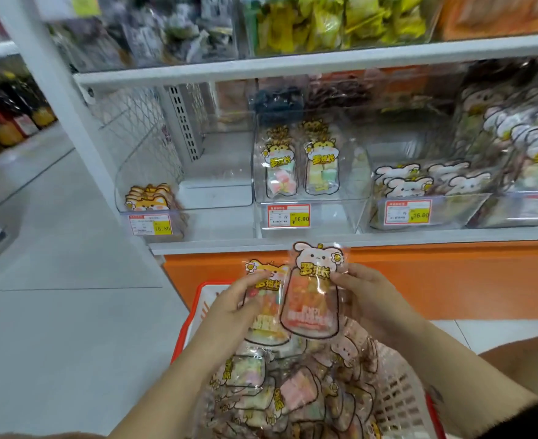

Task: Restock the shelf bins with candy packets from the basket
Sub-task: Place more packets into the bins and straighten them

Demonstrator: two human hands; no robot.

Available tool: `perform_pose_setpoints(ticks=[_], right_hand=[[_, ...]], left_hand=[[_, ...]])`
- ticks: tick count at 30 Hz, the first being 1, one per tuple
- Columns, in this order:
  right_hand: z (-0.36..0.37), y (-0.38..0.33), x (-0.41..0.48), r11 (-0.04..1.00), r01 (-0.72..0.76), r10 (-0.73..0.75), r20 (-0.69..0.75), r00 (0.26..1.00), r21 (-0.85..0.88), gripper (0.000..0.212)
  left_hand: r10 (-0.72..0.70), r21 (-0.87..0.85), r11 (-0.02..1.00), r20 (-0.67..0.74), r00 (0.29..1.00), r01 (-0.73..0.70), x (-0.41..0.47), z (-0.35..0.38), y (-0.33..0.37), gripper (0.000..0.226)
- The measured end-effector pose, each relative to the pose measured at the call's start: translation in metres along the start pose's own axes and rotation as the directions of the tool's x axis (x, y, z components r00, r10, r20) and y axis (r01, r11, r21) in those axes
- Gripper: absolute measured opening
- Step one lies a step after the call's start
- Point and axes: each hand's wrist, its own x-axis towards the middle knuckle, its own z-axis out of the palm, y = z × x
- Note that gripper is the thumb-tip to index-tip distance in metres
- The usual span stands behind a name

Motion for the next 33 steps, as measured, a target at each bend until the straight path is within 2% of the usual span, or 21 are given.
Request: perform_pose_setpoints(ticks=[2,5,8,11,13,15,19,22,24,27,30,33], right_hand=[[-0.001,-0.011,-0.008,0.999,0.019,-0.018,-0.032,0.999,0.031,0.015],[0.000,-0.028,-0.019,0.993,0.062,-0.057,-0.056,0.997,0.101,0.012],[-0.007,-0.049,-0.026,0.986,0.106,-0.099,-0.054,0.994,0.131,0.010],[-0.026,-0.073,-0.038,0.981,0.175,-0.175,-0.005,0.985,0.082,0.025],[-0.040,-0.091,-0.049,0.962,0.256,-0.256,0.010,0.967,-0.091,0.033],[-0.053,-0.112,-0.057,0.897,0.313,-0.319,0.034,0.947,-0.313,0.037],[-0.069,-0.147,-0.064,0.689,0.445,-0.473,0.110,0.874,-0.572,0.021],[-0.081,-0.172,-0.058,0.500,0.536,-0.707,0.037,0.707,-0.680,0.015],[-0.089,-0.186,-0.048,0.443,0.583,-0.814,-0.033,0.579,-0.681,0.024],[-0.096,-0.200,-0.025,0.313,0.550,-0.892,-0.041,0.451,-0.774,0.028],[-0.100,-0.207,0.007,0.162,0.471,-0.916,0.046,0.399,-0.867,0.032],[-0.108,-0.208,0.050,0.139,0.409,-0.883,0.074,0.464,-0.902,0.030]], left_hand=[[-0.004,0.037,0.999,0.044,0.999,0.002,-0.008,0.005,0.025,0.020],[0.087,0.123,0.987,0.121,0.989,-0.102,-0.009,0.017,0.054,0.029],[0.169,0.216,0.957,0.124,0.978,-0.193,0.007,0.029,0.074,0.005],[0.220,0.291,0.920,0.172,0.960,-0.263,0.020,0.034,0.092,0.019],[0.256,0.361,0.877,0.205,0.945,-0.316,0.028,0.037,0.104,0.016],[0.286,0.435,0.822,0.240,0.928,-0.366,0.036,0.041,0.118,0.006],[0.387,0.511,0.717,0.273,0.881,-0.474,0.050,0.053,0.150,0.020],[0.510,0.500,0.696,0.161,0.845,-0.515,0.065,0.060,0.169,0.020],[0.537,0.424,0.756,0.033,0.843,-0.498,0.077,0.061,0.176,0.019],[0.502,0.300,0.840,-0.109,0.858,-0.453,0.098,0.062,0.176,0.020],[0.451,0.229,0.885,-0.203,0.869,-0.406,0.120,0.065,0.170,0.024],[0.418,0.179,0.907,-0.268,0.868,-0.381,0.139,0.068,0.164,0.022]])
